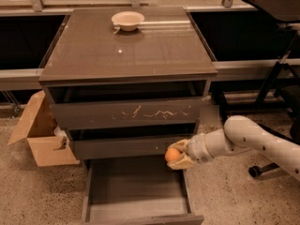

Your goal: Place orange into bottom drawer

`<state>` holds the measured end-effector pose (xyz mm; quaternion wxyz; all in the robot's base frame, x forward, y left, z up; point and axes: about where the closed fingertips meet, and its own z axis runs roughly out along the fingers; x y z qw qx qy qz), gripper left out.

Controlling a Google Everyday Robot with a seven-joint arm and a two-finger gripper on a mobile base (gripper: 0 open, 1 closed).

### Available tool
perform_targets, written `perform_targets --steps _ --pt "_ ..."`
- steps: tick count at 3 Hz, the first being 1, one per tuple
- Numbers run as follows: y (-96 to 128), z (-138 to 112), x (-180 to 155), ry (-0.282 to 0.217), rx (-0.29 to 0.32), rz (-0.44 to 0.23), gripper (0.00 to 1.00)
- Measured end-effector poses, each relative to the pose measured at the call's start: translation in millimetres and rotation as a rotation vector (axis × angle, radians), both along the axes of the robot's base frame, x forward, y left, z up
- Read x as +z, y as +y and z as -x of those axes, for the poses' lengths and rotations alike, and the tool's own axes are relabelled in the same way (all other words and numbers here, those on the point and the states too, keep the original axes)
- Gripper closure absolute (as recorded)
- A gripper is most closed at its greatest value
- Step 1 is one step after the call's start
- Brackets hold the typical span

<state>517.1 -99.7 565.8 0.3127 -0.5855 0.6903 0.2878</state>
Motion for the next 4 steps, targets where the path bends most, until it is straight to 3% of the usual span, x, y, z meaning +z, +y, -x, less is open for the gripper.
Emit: perform_targets --steps 2,3,4 --pt "-17 4 -115 0.048 -0.010 0.026 1.00" --pt "-22 4 -177 0.124 -0.026 0.024 1.00" --pt "-21 4 -176 0.123 -0.025 0.024 1.00"
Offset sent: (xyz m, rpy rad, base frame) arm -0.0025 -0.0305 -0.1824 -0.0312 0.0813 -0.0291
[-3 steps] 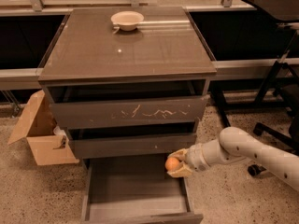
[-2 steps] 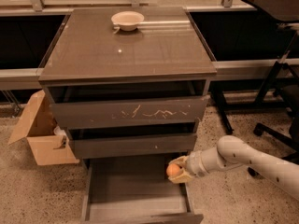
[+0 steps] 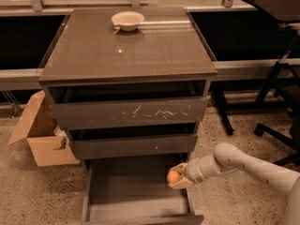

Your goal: Place orange into bottom drawer

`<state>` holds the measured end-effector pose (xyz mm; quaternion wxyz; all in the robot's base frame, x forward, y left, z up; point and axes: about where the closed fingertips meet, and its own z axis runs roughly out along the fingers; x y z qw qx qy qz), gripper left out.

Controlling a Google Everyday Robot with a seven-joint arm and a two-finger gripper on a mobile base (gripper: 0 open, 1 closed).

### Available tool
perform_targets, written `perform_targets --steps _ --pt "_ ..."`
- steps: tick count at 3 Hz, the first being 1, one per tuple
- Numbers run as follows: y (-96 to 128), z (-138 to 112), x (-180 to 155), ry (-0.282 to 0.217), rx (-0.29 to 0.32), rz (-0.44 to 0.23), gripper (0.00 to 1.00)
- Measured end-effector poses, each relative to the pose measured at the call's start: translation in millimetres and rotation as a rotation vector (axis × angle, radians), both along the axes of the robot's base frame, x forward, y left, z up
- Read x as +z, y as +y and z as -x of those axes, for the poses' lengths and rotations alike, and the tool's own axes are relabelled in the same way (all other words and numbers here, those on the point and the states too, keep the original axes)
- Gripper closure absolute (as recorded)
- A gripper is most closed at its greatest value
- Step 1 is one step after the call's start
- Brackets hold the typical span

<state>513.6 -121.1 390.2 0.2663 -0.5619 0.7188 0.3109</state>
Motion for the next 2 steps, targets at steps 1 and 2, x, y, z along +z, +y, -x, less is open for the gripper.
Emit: perform_targets --steps 1,2 --pt "8 -4 -16 -0.005 0.013 0.019 1.00" --pt "23 -12 -47 -0.017 0.084 0.017 1.00"
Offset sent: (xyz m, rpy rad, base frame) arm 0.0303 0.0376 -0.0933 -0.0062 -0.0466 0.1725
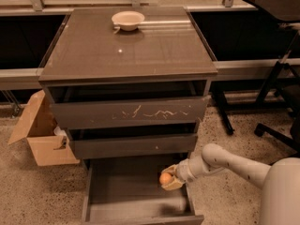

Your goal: Place orange into bottom drawer

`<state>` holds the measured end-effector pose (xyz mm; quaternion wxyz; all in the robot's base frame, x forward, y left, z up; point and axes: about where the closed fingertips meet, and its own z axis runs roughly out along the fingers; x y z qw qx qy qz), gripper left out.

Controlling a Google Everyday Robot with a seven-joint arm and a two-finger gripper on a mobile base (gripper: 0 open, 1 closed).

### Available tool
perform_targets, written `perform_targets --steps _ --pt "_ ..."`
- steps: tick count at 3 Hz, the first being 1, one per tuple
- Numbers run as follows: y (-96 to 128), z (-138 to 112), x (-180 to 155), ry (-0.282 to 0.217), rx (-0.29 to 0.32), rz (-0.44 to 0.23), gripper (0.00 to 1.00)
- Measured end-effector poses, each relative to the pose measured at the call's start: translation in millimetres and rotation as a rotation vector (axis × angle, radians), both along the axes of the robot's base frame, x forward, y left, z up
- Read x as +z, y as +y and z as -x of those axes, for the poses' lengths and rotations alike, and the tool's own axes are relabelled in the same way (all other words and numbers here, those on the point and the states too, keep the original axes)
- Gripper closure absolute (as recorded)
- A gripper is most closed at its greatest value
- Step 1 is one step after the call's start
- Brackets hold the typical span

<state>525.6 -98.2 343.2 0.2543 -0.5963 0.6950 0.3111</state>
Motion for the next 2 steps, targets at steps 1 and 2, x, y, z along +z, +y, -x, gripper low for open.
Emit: perform_targets --steps 1,2 --pt "13 -9 -40 0.003 0.052 -0.027 1.00" --pt "21 -16 -80 0.030 0.060 -0.056 1.00"
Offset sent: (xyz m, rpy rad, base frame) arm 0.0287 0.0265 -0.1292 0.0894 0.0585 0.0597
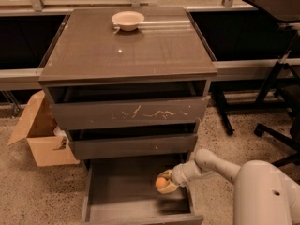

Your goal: Place orange into bottom drawer

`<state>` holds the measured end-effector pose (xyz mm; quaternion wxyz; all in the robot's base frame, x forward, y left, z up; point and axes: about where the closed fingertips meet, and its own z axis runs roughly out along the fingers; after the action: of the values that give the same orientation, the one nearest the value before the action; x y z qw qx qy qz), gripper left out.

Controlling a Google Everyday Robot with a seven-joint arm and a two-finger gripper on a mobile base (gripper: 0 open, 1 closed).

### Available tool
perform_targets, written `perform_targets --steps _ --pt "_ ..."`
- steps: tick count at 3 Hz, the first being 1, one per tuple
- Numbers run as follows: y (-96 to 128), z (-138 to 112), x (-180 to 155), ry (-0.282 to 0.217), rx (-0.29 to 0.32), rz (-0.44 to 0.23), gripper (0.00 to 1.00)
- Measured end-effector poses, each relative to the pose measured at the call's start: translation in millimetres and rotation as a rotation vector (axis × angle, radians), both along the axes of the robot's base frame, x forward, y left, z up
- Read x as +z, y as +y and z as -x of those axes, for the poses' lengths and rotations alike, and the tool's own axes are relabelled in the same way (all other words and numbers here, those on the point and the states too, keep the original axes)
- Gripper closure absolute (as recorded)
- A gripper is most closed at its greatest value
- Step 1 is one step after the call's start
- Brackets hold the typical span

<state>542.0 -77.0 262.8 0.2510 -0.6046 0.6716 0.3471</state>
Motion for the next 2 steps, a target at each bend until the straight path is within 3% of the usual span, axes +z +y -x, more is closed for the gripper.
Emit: perform_targets --steps 1,2 --pt "11 -7 -48 0.060 -0.001 0.002 0.78" --pt "17 -9 -71 0.096 -0.001 0.006 0.55"
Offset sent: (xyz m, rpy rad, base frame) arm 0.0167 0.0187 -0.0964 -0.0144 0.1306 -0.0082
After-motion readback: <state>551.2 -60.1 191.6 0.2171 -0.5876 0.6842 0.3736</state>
